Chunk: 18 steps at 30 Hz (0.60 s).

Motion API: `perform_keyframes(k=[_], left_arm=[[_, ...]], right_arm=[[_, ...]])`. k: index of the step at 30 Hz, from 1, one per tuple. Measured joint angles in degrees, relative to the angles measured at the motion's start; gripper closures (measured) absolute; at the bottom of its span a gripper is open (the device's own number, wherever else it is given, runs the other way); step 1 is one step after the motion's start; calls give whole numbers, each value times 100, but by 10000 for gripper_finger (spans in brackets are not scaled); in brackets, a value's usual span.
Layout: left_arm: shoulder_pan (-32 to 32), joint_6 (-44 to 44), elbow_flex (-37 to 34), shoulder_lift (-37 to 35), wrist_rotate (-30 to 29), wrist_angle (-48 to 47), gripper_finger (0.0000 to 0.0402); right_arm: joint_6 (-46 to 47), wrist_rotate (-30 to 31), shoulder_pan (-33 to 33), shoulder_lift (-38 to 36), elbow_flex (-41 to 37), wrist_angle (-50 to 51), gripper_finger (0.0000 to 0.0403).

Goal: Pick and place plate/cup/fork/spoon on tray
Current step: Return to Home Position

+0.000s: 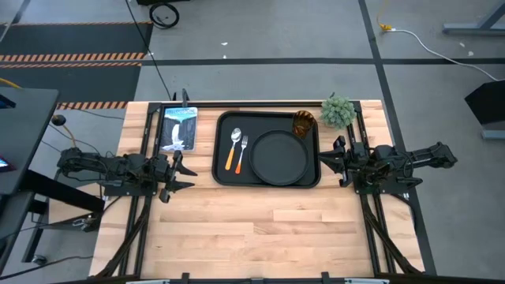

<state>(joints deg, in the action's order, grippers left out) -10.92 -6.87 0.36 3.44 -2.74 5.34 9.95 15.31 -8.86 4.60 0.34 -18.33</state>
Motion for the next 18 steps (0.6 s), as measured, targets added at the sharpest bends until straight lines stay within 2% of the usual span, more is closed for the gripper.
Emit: perform_keyframes(k=[8, 13, 16, 18], left_arm=[[0, 0, 0, 2, 0, -2, 230], [-2, 0, 0, 2, 0, -2, 230], [-2, 0, 0, 2, 2, 0, 230], [-2, 0, 0, 2, 3, -2, 230]], right_arm=[[310, 74, 2, -26, 0, 621, 325], [1222, 827, 28, -165, 1, 1433, 325], [1949, 1243, 122, -218, 2, 1411, 325], [2335, 1261, 192, -321, 2, 1425, 325]])
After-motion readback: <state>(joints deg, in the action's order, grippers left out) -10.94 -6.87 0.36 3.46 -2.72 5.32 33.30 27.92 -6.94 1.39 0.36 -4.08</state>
